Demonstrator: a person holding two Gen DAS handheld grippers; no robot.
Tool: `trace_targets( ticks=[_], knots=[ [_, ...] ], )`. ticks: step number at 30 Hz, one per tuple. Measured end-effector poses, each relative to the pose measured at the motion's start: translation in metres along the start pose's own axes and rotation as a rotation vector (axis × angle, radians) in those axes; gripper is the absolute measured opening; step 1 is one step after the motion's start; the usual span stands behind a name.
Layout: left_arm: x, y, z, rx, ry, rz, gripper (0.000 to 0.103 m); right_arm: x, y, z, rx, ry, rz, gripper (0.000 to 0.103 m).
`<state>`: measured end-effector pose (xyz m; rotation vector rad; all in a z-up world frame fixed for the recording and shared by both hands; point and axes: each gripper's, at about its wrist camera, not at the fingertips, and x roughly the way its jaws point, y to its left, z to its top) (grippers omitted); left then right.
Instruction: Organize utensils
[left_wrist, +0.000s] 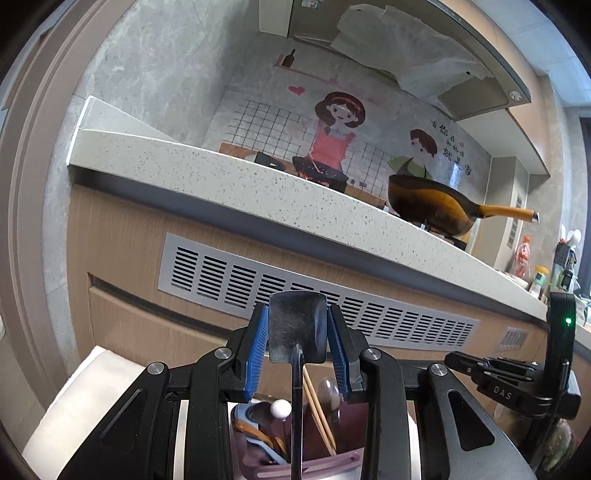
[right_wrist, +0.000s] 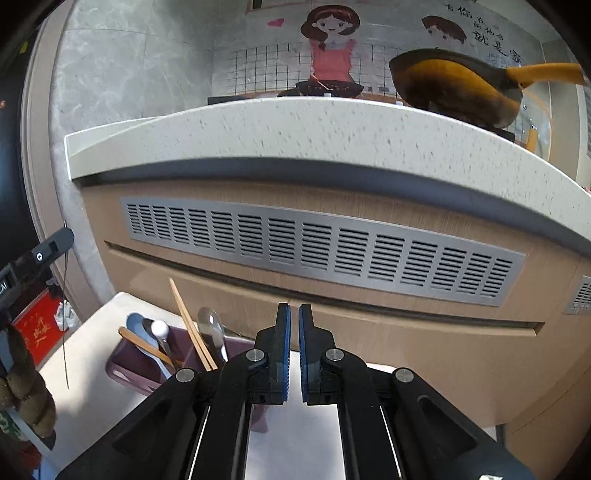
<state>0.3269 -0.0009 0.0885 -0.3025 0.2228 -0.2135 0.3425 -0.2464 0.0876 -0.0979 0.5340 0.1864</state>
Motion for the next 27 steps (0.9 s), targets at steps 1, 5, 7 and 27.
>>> trace_targets(
  ticks=[1,5,7,27],
  knots=[
    [0.001,-0.003,0.001,0.007,0.003,0.004,0.033,-0.002,-0.003,-0.002,0.002,-0.006,0.002,0.004],
    [0.013,-0.017,0.006,0.043,0.018,0.03,0.033,-0.013,-0.023,-0.012,0.036,-0.043,0.016,0.004],
    [0.024,-0.023,0.006,0.04,0.041,0.043,0.033,-0.014,-0.04,-0.022,0.065,-0.044,0.025,0.004],
    [0.054,-0.048,-0.016,0.056,-0.229,0.182,0.033,0.038,-0.052,-0.109,0.028,0.126,0.144,0.004]
  ],
)
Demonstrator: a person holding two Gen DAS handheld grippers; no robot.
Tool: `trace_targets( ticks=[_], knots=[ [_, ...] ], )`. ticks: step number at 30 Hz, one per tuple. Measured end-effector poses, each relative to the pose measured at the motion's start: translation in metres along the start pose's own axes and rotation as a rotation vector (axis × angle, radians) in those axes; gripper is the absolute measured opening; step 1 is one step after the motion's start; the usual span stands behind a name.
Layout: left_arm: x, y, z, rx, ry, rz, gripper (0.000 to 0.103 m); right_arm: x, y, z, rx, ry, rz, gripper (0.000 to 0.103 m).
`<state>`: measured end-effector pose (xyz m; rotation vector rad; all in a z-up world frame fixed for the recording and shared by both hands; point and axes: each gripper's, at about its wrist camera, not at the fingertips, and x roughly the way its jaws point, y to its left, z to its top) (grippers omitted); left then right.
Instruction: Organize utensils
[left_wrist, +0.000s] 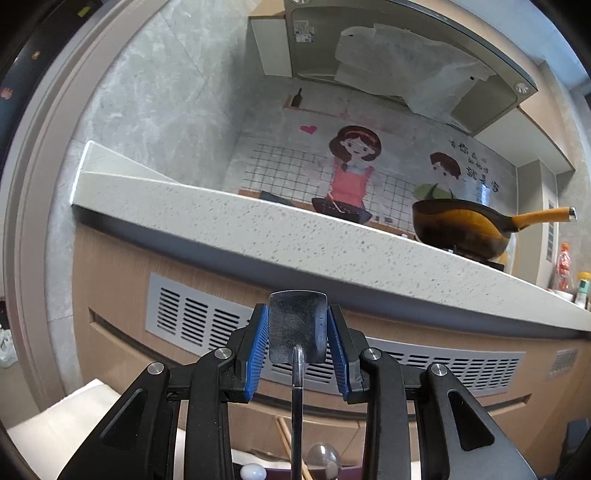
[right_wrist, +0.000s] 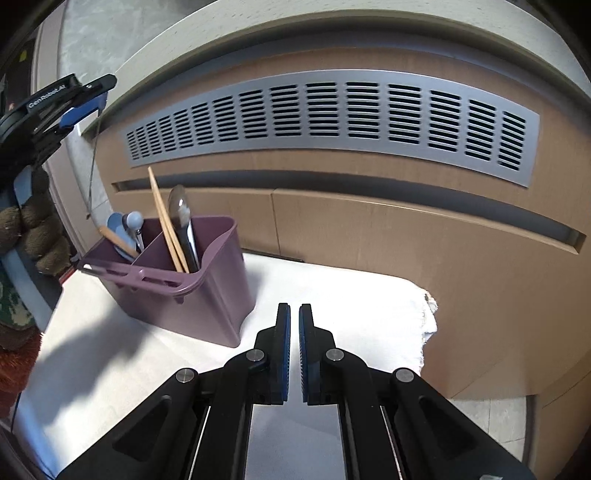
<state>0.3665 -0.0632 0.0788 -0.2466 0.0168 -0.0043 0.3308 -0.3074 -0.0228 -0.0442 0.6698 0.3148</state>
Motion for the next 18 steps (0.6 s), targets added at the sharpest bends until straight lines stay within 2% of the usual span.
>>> trace_targets(
  ticks=[7,13,18],
  knots=[
    [0.0,0.01,-0.013,0.002,-0.028,0.037,0.033,0.002,0.003,0.003,-0.005,0.011,-0.01,0.004],
    [0.0,0.014,-0.026,0.023,0.029,0.028,0.033,0.005,0.005,0.005,-0.004,0.023,0.018,0.004],
    [0.004,0.025,-0.029,-0.013,0.067,0.024,0.033,0.026,-0.009,0.016,0.017,0.062,0.064,0.004]
  ],
)
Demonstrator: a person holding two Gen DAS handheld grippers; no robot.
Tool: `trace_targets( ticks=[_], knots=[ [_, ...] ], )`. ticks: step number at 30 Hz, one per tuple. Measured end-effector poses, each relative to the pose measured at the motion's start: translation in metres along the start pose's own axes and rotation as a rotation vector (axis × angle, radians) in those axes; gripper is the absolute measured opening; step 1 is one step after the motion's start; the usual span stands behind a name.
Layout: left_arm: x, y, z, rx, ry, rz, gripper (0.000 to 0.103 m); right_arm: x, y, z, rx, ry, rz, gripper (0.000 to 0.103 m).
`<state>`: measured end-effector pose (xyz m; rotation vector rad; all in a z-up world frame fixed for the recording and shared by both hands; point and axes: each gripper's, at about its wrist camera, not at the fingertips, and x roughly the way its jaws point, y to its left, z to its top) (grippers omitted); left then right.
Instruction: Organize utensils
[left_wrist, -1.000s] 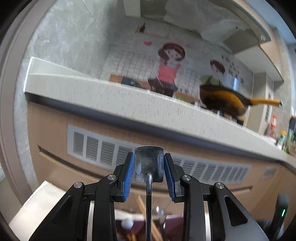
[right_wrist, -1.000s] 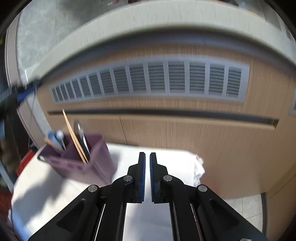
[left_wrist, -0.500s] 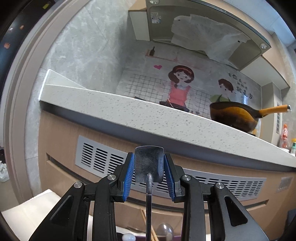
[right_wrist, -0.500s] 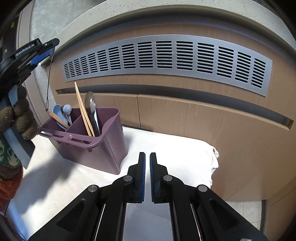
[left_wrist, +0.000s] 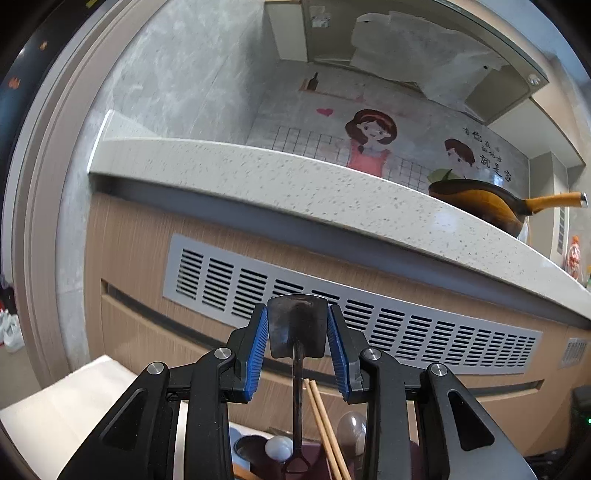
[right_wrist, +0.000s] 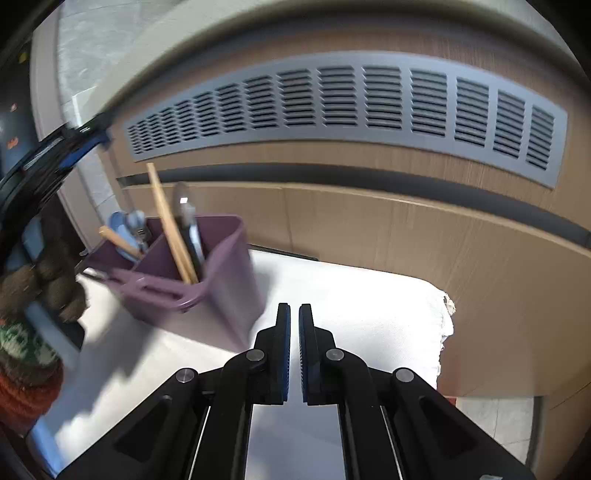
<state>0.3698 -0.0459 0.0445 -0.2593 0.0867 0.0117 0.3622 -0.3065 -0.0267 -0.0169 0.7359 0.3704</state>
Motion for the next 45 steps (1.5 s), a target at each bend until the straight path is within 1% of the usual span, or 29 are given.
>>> trace_targets(
  ticks=[3,6,9,11,13,15,17,18,20,21,22,24,25,28,29,32,33,36,38,41,43,45],
  knots=[
    [-0.002,0.005,0.004,-0.001,0.015,-0.036,0.033,0.013,-0.013,0.006,0.001,0.026,0.031,0.004],
    [-0.004,0.007,0.009,0.001,0.044,-0.056,0.033,0.029,-0.017,0.01,-0.026,0.063,0.017,0.004],
    [-0.011,0.013,0.018,-0.051,0.063,-0.093,0.033,0.047,-0.015,0.016,-0.054,0.08,0.047,0.004],
    [-0.018,0.018,0.027,-0.092,0.065,-0.127,0.033,0.061,-0.017,0.022,-0.048,0.087,0.06,0.004],
    [-0.027,0.022,0.036,-0.1,0.067,-0.154,0.033,0.082,-0.022,0.03,-0.035,0.107,0.059,0.005],
    [-0.038,0.027,0.046,-0.107,0.085,-0.19,0.033,0.099,-0.026,0.037,-0.022,0.14,0.091,0.005],
    [-0.047,0.034,0.053,-0.121,0.117,-0.225,0.033,0.114,-0.028,0.041,-0.001,0.162,0.099,0.005],
    [-0.052,0.037,0.056,-0.124,0.126,-0.235,0.033,0.119,-0.028,0.043,0.012,0.171,0.109,0.007],
    [-0.064,0.045,0.059,-0.121,0.14,-0.247,0.033,0.127,-0.026,0.043,0.045,0.188,0.161,0.007],
    [-0.069,0.047,0.059,-0.119,0.147,-0.249,0.033,0.128,-0.022,0.042,0.045,0.193,0.185,0.007],
    [-0.073,0.051,0.055,-0.109,0.167,-0.25,0.033,0.129,-0.018,0.04,0.034,0.195,0.192,0.007],
    [-0.077,0.054,0.046,-0.081,0.21,-0.24,0.033,0.129,-0.009,0.036,0.005,0.197,0.179,0.007],
    [-0.079,0.057,0.037,-0.06,0.241,-0.221,0.033,0.13,-0.006,0.034,0.004,0.204,0.184,0.007],
    [-0.084,0.066,0.013,-0.051,0.311,-0.206,0.033,0.128,0.002,0.028,0.024,0.221,0.21,0.007],
    [-0.088,0.069,0.005,-0.047,0.323,-0.203,0.033,0.128,0.006,0.026,0.018,0.226,0.213,0.007],
    [-0.101,0.074,-0.012,-0.005,0.344,-0.172,0.033,0.126,0.033,0.022,-0.063,0.233,0.204,0.007],
    [-0.104,0.076,-0.018,0.002,0.355,-0.157,0.033,0.127,0.044,0.021,-0.098,0.237,0.217,0.007],
    [-0.105,0.093,-0.033,-0.027,0.42,-0.119,0.033,0.13,0.058,0.021,-0.142,0.25,0.248,0.007],
    [-0.104,0.105,-0.042,-0.032,0.46,-0.084,0.033,0.128,0.057,0.023,-0.183,0.23,0.22,0.007],
    [-0.103,0.121,-0.047,-0.059,0.461,-0.053,0.034,0.128,0.053,0.029,-0.261,0.182,0.108,0.01],
    [-0.1,0.13,-0.049,-0.085,0.461,-0.041,0.034,0.131,0.061,0.032,-0.369,0.164,0.071,0.01],
    [-0.098,0.136,-0.049,-0.091,0.466,-0.03,0.034,0.133,0.074,0.033,-0.486,0.149,0.048,0.01]
  ],
)
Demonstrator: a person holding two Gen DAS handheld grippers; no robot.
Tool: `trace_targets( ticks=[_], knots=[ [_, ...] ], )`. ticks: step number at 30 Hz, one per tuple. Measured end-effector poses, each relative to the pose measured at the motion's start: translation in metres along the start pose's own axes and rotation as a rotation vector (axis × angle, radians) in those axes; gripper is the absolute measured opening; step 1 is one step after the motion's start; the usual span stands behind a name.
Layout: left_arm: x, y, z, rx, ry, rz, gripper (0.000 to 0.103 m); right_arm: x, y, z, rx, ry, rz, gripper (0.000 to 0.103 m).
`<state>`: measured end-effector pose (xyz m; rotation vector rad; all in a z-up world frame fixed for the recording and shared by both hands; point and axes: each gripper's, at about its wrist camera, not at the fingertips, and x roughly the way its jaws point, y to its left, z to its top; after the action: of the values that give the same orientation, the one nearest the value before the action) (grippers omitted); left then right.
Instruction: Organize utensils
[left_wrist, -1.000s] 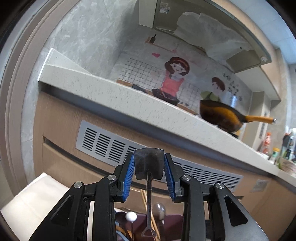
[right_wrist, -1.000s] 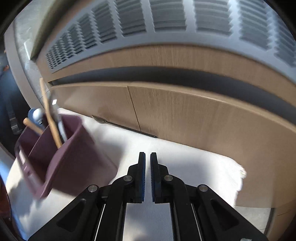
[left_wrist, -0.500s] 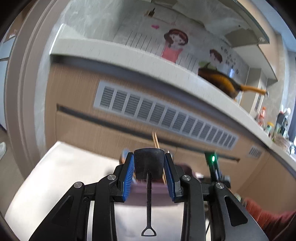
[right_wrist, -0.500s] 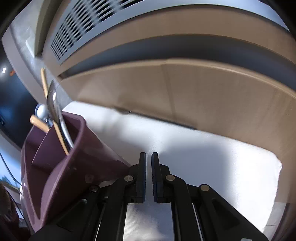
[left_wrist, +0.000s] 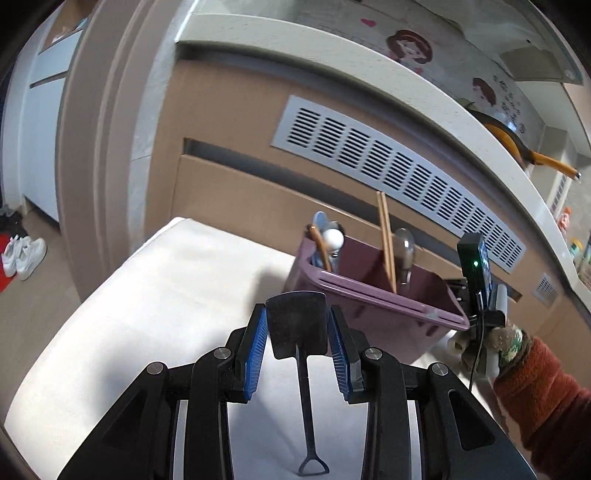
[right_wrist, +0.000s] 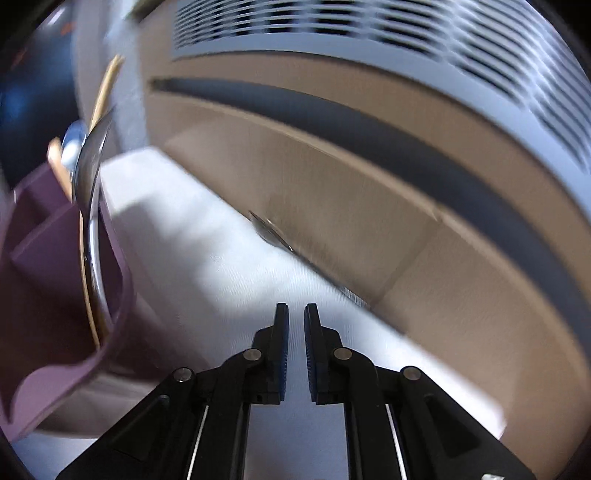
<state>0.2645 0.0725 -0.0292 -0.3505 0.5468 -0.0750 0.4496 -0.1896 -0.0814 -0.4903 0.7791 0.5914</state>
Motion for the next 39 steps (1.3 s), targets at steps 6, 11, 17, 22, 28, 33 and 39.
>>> trace_targets(
  ticks=[6,11,17,22,28,33,39],
  knots=[
    [0.004,0.016,0.006,-0.03,0.01,0.032,0.034,0.028,-0.004,0.023,-0.113,0.036,0.065,0.01],
    [0.004,0.026,0.01,-0.052,0.018,0.038,0.034,0.043,0.005,0.039,-0.186,0.048,0.104,0.013],
    [0.004,0.037,0.011,-0.078,0.027,0.043,0.034,0.047,0.01,0.044,-0.27,0.042,0.107,0.019],
    [0.002,0.045,0.009,-0.097,0.036,0.047,0.034,0.043,0.01,0.049,-0.328,0.025,0.071,0.019],
    [0.004,0.05,0.009,-0.113,0.047,0.042,0.034,0.025,-0.013,0.044,-0.26,-0.014,0.091,0.021],
    [0.01,0.051,0.006,-0.13,0.088,0.045,0.034,0.045,0.0,0.049,-0.295,0.024,0.086,0.018],
    [0.013,0.053,0.008,-0.143,0.108,0.061,0.034,0.046,0.001,0.04,-0.29,-0.012,-0.023,0.0]
  ],
)
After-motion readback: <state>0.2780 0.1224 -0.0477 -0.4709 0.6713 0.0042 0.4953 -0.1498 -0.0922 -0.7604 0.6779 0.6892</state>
